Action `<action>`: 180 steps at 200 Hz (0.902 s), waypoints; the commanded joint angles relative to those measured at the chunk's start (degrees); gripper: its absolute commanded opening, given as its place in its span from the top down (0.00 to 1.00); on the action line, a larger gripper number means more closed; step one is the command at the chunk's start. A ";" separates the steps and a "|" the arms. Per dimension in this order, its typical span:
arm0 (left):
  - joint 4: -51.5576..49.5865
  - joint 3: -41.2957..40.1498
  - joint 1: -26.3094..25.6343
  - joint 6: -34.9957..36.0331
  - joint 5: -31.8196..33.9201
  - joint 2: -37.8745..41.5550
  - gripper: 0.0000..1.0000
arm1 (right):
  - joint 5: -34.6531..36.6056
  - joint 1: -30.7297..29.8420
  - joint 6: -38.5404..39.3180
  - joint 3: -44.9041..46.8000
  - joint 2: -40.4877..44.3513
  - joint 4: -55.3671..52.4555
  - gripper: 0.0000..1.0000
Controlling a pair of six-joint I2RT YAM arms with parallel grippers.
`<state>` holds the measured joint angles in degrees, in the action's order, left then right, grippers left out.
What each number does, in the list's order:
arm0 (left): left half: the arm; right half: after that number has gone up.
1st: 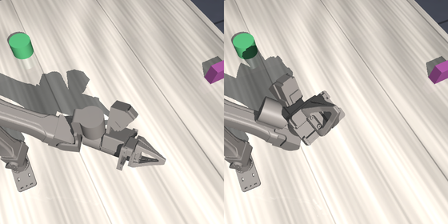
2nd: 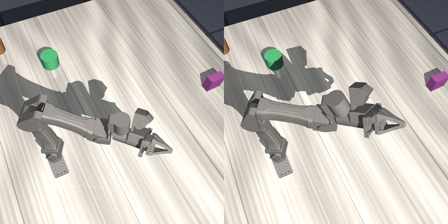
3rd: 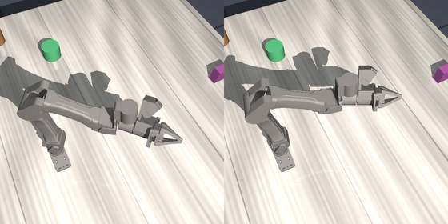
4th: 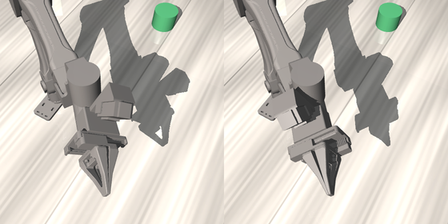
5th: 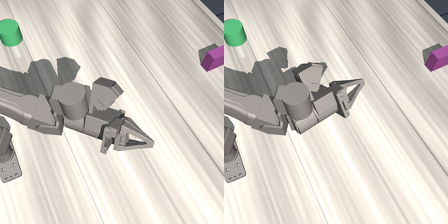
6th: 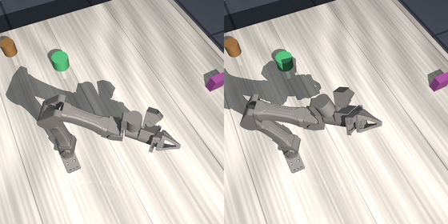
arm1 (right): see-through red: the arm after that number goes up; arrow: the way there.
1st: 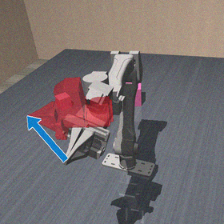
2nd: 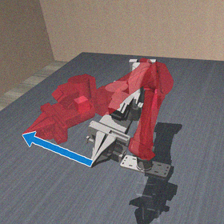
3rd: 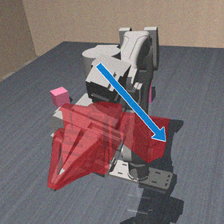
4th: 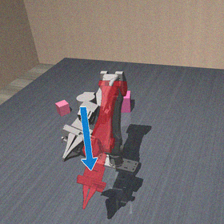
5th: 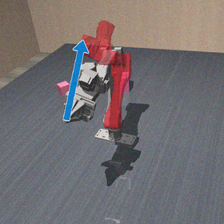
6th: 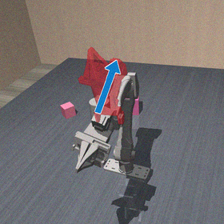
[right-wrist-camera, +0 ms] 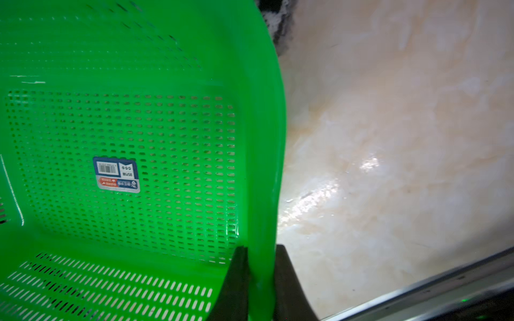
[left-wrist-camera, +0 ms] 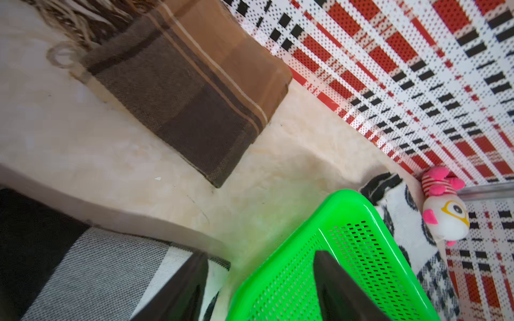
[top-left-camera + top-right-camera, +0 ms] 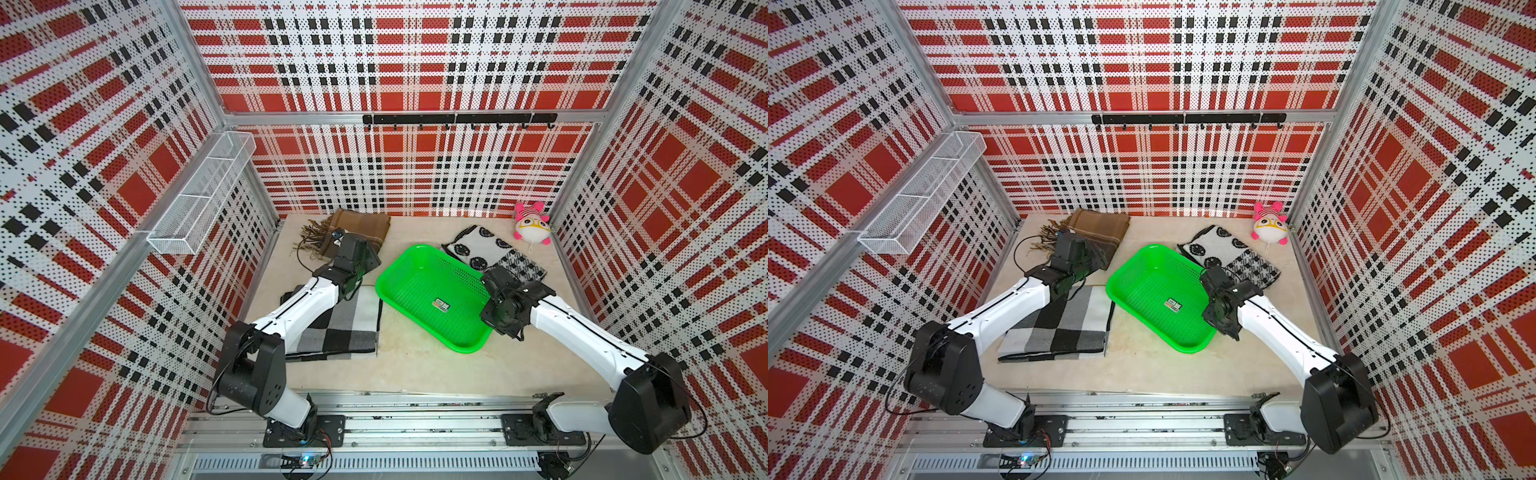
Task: Put the folded scarf in the basket
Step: Move the basket to the center of the board.
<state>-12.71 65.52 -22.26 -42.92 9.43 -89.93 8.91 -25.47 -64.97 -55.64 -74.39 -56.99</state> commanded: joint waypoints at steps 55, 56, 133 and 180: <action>1.37 12.17 -4.22 14.54 -14.47 -15.35 0.33 | 4.84 8.39 9.45 5.07 1.17 -4.51 0.71; 1.37 12.22 -4.34 14.62 -14.41 -15.49 0.33 | 4.91 8.54 9.48 5.08 1.17 -4.52 0.70; 0.80 9.84 -10.31 13.39 -15.90 -17.65 0.48 | 7.21 14.10 10.67 2.40 -0.17 -2.59 0.27; 2.69 1.85 -15.12 6.47 -15.42 -11.90 0.51 | 6.03 20.87 15.25 -0.22 -3.91 0.87 0.27</action>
<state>-11.03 70.81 -35.22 -32.10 -5.82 -105.65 14.37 -7.73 -52.82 -53.63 -76.31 -58.33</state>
